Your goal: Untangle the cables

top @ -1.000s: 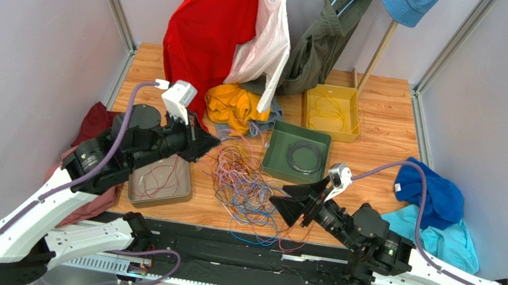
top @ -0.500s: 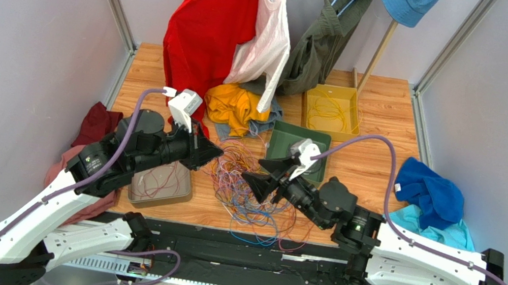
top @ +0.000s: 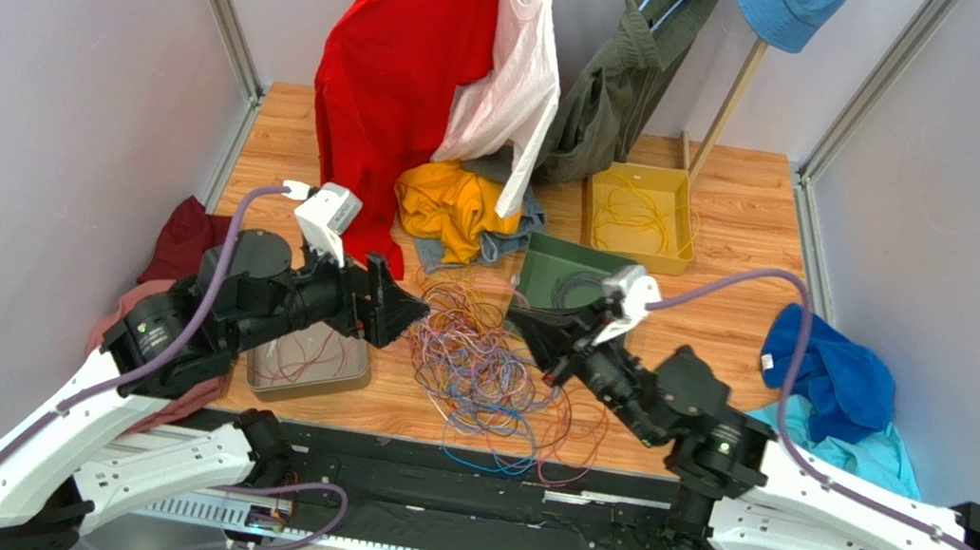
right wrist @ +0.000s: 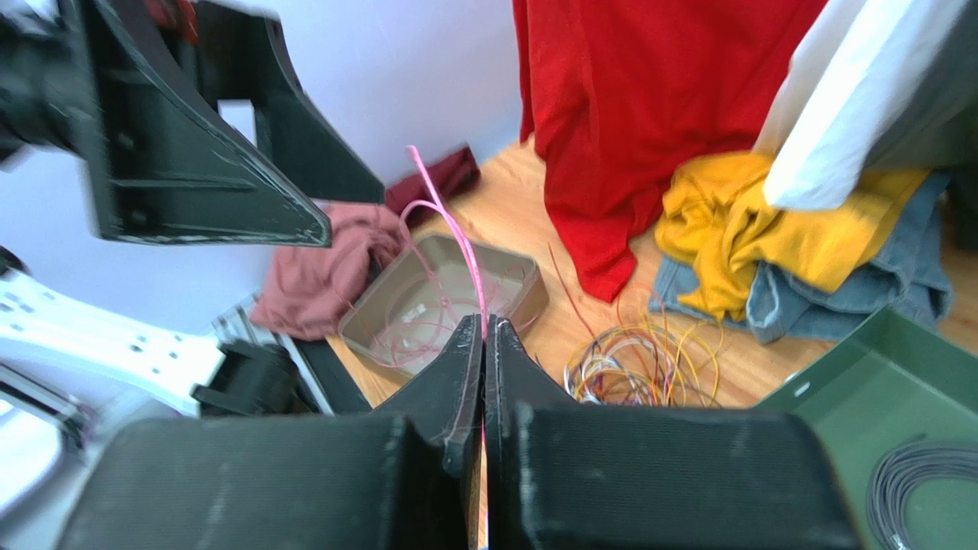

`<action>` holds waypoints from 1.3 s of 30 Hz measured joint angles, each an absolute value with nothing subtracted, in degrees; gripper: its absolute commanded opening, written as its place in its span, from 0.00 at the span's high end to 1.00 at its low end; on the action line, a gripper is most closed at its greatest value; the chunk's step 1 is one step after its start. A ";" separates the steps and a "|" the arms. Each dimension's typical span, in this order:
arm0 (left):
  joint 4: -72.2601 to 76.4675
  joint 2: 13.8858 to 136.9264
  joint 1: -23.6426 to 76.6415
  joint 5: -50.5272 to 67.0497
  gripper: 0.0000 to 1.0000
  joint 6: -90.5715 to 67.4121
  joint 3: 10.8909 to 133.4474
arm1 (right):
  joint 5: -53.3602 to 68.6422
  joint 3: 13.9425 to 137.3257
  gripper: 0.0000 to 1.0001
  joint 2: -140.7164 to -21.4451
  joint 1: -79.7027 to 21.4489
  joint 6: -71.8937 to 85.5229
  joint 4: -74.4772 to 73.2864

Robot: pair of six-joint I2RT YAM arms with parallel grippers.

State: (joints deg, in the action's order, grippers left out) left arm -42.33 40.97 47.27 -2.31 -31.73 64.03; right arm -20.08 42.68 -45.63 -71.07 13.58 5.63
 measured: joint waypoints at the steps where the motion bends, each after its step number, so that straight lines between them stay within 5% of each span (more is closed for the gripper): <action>1: -42.72 40.38 47.29 -3.49 0.02 -31.62 64.03 | -20.21 42.54 1.00 -43.53 -71.07 13.72 4.99; 29: -12.40 40.75 47.29 12.67 0.05 -32.36 50.06 | -14.52 42.35 1.00 -39.48 -71.07 17.98 -5.02; 39: -9.19 45.28 47.29 14.24 0.47 -33.12 45.74 | -11.60 42.35 1.00 -38.70 -71.07 19.35 -5.54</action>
State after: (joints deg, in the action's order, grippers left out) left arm -9.19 45.28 47.29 14.24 -33.12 45.74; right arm -11.60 42.35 -38.70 -71.07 19.35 -5.54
